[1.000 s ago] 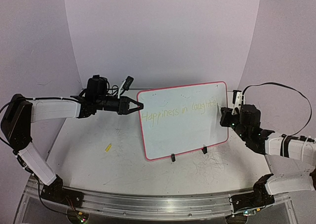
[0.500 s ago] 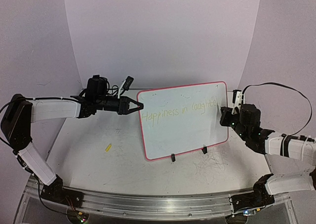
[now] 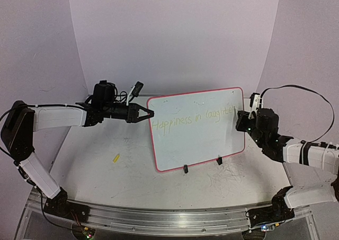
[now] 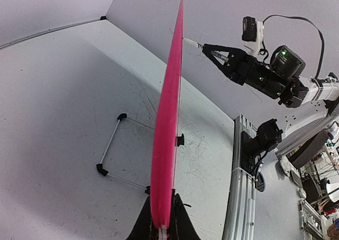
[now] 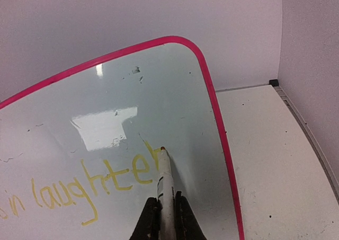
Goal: Write a sentence on the whiteboard
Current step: Write a sentence on the whiteboard, then place the whiteboard at the center of the board, then pick up the pen cap from the corner of the board, then insert the whiteboard marker without the cap into the pen cap.
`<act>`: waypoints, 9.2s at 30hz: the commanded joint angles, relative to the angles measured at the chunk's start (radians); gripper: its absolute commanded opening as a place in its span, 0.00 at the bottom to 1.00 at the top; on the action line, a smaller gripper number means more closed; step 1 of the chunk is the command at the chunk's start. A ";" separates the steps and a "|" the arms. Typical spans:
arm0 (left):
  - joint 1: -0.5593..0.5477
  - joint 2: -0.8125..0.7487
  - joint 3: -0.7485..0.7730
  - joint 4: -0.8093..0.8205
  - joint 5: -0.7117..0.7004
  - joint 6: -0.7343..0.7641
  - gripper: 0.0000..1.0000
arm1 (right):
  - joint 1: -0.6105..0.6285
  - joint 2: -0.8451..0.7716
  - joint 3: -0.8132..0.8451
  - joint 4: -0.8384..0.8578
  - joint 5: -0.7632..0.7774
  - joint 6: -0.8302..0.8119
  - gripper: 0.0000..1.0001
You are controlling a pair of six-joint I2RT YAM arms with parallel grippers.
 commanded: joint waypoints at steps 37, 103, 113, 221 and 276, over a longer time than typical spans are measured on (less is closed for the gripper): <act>-0.014 -0.038 0.027 -0.051 -0.055 0.050 0.10 | -0.024 -0.363 0.048 -0.317 0.024 0.047 0.00; -0.056 0.058 -0.154 -0.736 -0.865 -0.178 0.36 | 0.288 -0.273 -0.030 -0.190 -0.582 0.192 0.00; -0.082 0.099 -0.140 -0.744 -0.908 -0.166 0.26 | 0.288 -0.288 -0.042 -0.193 -0.575 0.202 0.00; -0.617 -0.309 -0.064 -0.503 -0.830 0.543 0.00 | 0.408 0.202 0.478 -0.500 -0.916 0.093 0.00; -0.620 -0.317 -0.067 -0.502 -0.832 0.545 0.00 | 0.459 0.216 0.461 -0.516 -0.896 0.099 0.00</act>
